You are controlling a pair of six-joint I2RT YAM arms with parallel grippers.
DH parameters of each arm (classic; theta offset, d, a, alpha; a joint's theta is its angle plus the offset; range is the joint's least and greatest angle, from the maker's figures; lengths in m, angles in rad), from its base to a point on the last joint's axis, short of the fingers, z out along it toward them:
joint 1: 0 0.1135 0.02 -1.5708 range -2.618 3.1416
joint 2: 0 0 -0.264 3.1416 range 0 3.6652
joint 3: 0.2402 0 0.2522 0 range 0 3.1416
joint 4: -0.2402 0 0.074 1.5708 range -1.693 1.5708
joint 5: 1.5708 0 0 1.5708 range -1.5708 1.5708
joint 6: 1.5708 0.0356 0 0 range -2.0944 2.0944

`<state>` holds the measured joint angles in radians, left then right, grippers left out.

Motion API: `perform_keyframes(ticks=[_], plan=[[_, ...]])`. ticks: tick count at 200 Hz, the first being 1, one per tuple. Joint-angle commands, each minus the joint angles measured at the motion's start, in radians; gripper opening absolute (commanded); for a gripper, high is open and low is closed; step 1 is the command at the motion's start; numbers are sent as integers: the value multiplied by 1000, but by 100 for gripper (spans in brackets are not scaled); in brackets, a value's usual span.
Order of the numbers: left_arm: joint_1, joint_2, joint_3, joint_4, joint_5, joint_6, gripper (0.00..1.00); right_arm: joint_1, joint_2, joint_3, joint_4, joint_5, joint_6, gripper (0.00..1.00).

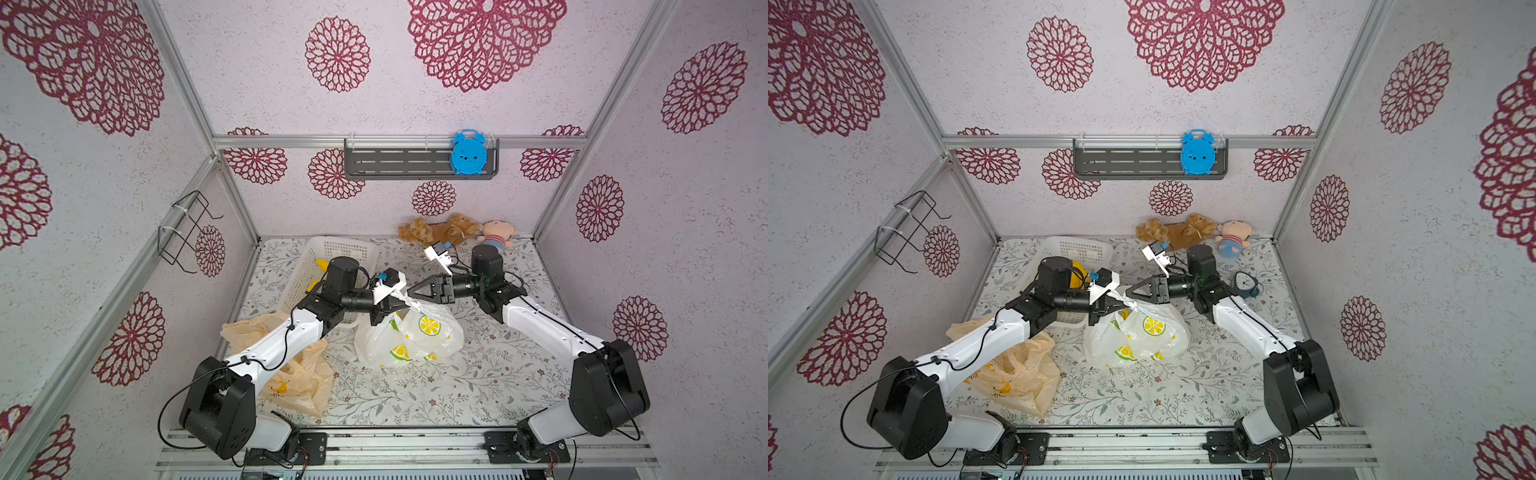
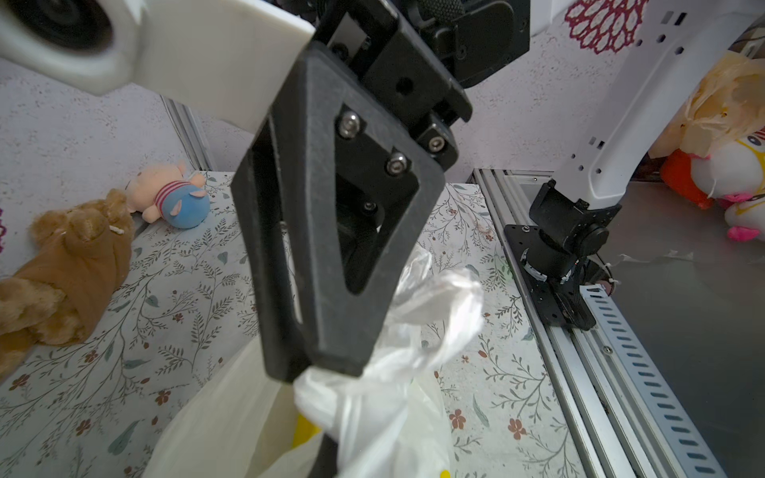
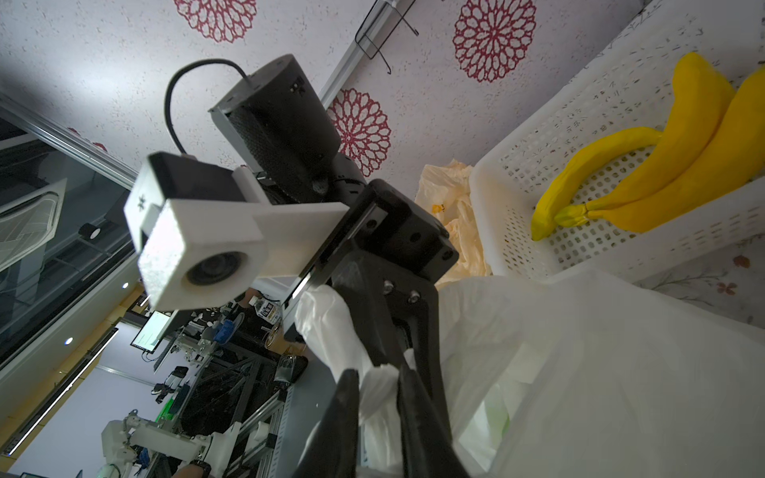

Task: Place the banana into a plastic bag & tie a knot
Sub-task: Cross the plastic bag at the center of the board.

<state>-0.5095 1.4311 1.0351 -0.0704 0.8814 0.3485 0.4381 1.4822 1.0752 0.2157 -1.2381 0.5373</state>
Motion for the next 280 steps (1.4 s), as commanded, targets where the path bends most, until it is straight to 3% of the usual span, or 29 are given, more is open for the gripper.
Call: perform_keyframes(ticks=[1,71,119,213,280], plan=[[10,-29,47,-18,37,67,0,13,-52,31,-167,-40,-160,20],[9,-12,104,-143,93,195,0,40,-34,74,-393,-29,-364,23],[11,-12,112,-166,96,221,0,50,-13,103,-499,-15,-462,31],[15,-6,117,-171,101,215,0,66,-40,78,-544,10,-505,36],[23,-12,102,-125,103,185,0,77,-93,61,-570,92,-522,32]])
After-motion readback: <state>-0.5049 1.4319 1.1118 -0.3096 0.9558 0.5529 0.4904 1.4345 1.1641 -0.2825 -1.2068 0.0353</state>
